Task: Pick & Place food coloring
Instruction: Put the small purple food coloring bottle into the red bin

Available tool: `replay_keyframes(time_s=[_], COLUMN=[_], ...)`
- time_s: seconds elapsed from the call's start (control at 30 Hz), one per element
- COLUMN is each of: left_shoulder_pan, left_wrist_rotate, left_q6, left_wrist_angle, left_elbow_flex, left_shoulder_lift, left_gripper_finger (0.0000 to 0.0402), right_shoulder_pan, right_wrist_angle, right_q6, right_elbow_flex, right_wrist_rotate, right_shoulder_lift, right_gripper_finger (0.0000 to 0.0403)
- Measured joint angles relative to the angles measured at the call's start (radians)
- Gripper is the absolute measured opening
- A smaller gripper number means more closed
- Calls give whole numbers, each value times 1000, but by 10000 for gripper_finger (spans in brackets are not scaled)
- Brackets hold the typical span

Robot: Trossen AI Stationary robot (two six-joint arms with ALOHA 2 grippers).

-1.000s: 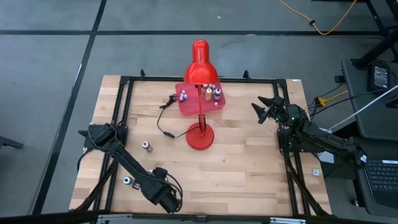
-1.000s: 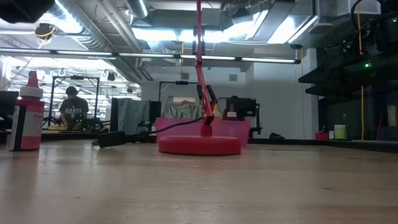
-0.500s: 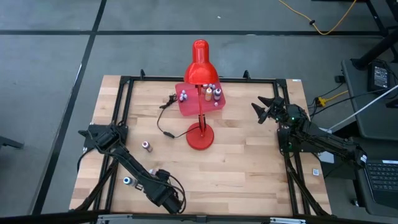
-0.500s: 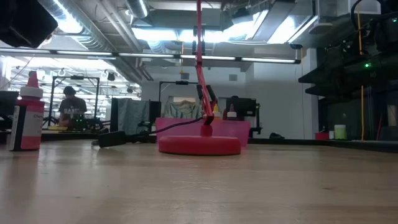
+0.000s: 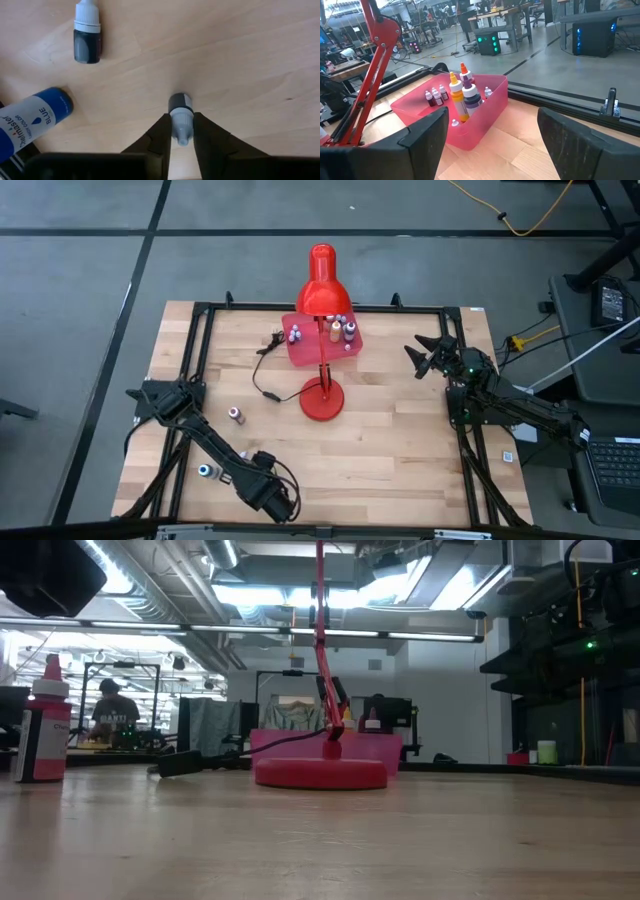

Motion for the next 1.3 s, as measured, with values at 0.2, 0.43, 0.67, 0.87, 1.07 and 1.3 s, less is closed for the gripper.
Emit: replay_keyframes(time_s=[0.2, 0.43, 0.67, 0.87, 1.07, 1.3], left_shoulder_pan=[10, 88, 218, 372, 599, 949], left_wrist_rotate=[-7, -81, -258, -393, -513, -540], left_q6=[32, 129, 297, 486, 747, 1171], left_wrist_angle=[1, -10, -99, -261, -320, -224], left_elbow_flex=[0, 0, 0, 0, 0, 0], left_shoulder_lift=[-5, -94, -246, -402, -549, -654], left_gripper_finger=[52, 51, 50, 50, 50, 50], right_shoulder_pan=[0, 0, 0, 0, 0, 0], right_wrist_angle=[0, 0, 0, 0, 0, 0], right_q6=[-1, 0, -1, -1, -1, 0], right_elbow_flex=[0, 0, 0, 0, 0, 0], right_wrist_rotate=[0, 0, 0, 0, 0, 0], right_shoulder_lift=[0, 0, 0, 0, 0, 0], right_gripper_finger=[306, 306, 306, 306, 306, 306])
